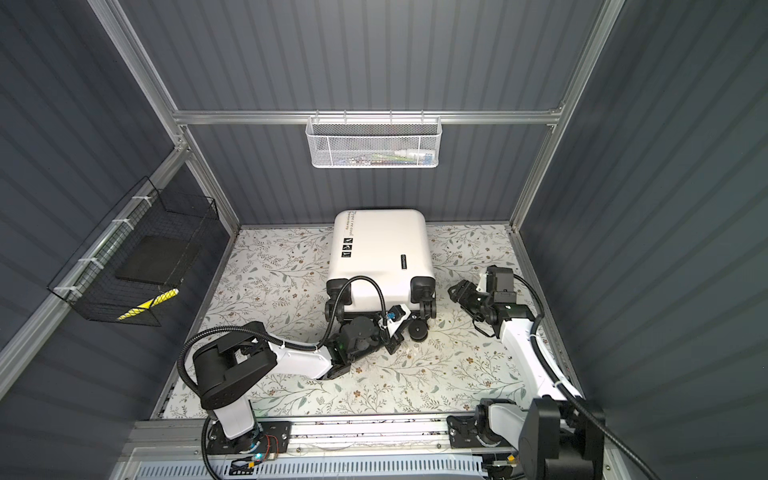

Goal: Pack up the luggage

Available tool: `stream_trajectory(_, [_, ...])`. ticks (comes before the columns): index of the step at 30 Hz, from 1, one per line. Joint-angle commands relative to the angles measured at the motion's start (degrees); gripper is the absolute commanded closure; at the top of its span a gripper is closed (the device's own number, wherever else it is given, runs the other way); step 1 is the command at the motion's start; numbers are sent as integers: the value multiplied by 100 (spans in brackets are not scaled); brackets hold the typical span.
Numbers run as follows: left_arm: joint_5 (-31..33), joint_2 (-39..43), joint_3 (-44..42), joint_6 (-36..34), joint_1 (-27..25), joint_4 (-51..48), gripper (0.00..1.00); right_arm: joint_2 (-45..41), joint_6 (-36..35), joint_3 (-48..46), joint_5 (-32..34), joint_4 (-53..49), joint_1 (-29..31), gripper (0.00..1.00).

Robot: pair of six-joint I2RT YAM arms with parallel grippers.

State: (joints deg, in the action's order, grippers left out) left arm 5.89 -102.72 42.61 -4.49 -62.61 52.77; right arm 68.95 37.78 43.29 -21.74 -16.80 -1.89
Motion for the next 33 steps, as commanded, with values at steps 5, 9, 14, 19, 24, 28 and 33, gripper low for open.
stream_trajectory(5, [-598, 208, -178, -23, -217, -92, 100, 960, 119, -121, -510, 899, 71, 42])
stream_trajectory(9, [-623, 244, -224, -9, -217, -92, 100, 1281, 263, -193, -581, 1192, 337, 45])
stream_trajectory(14, [-715, 272, -249, 1, -218, -153, 100, 1300, 668, -396, -418, 1608, 1110, 47])
stream_trajectory(19, [-687, 341, -357, 82, -217, -145, 100, 1432, 1004, -313, -255, 1855, 1793, 49])
stream_trajectory(24, [-535, 540, -589, 196, -217, -109, 100, 1481, 1114, -303, -261, 1906, 1841, 49])
stream_trajectory(28, [-406, 677, -672, 271, -217, -222, 100, 1477, 1177, -321, -267, 1952, 1910, 49])
stream_trajectory(33, [-335, 710, -675, 284, -212, -268, 100, 1576, 1260, -278, -273, 2023, 2144, 49])
